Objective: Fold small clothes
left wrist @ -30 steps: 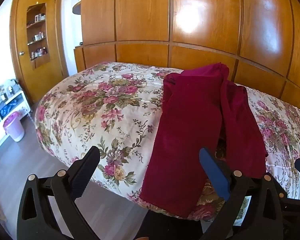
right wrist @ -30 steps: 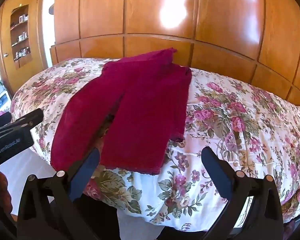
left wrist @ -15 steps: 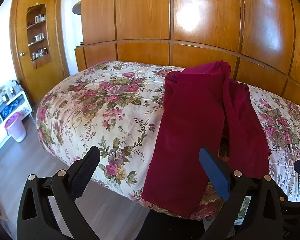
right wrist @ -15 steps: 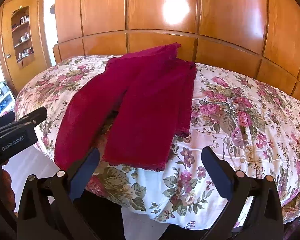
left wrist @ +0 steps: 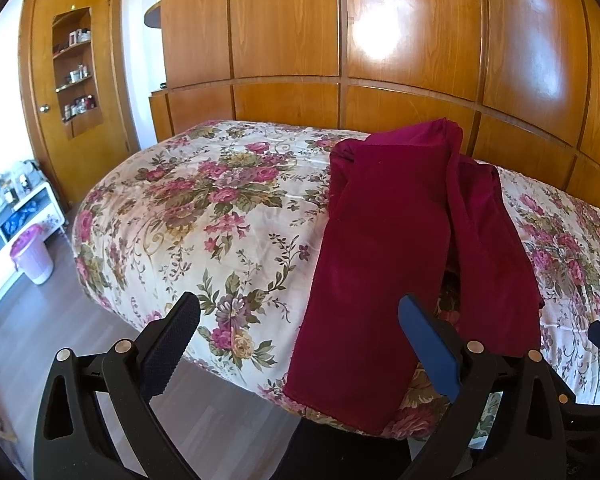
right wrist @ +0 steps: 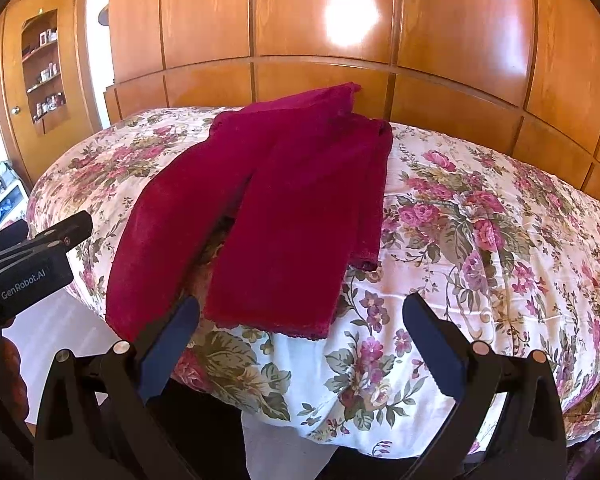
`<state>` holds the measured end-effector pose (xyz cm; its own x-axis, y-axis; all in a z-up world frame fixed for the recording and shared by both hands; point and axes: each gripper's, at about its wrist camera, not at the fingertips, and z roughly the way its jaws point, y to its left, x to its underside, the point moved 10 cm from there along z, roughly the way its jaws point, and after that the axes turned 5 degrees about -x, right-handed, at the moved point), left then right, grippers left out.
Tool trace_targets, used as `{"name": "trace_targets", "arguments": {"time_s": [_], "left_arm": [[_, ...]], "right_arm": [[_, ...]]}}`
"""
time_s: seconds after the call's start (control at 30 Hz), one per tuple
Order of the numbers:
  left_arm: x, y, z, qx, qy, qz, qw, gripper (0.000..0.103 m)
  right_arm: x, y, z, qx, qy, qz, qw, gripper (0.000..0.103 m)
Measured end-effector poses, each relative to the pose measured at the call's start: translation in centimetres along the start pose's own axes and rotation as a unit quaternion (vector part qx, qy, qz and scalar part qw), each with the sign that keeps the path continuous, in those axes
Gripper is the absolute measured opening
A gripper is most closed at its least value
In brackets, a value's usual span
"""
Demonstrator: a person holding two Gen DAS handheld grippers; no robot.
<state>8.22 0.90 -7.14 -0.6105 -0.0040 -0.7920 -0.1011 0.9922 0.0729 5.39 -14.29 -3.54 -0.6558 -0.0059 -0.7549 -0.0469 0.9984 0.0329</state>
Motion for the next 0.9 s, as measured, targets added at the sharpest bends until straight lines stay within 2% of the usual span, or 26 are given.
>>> {"name": "trace_targets", "arguments": {"time_s": [0.9], "left_arm": [[0.3,-0.2,1.1,-0.006,0.022,0.008,0.9997,0.098]], "right_arm": [[0.6,-0.6,1.1,-0.007,0.017,0.008,1.0,0.101]]}}
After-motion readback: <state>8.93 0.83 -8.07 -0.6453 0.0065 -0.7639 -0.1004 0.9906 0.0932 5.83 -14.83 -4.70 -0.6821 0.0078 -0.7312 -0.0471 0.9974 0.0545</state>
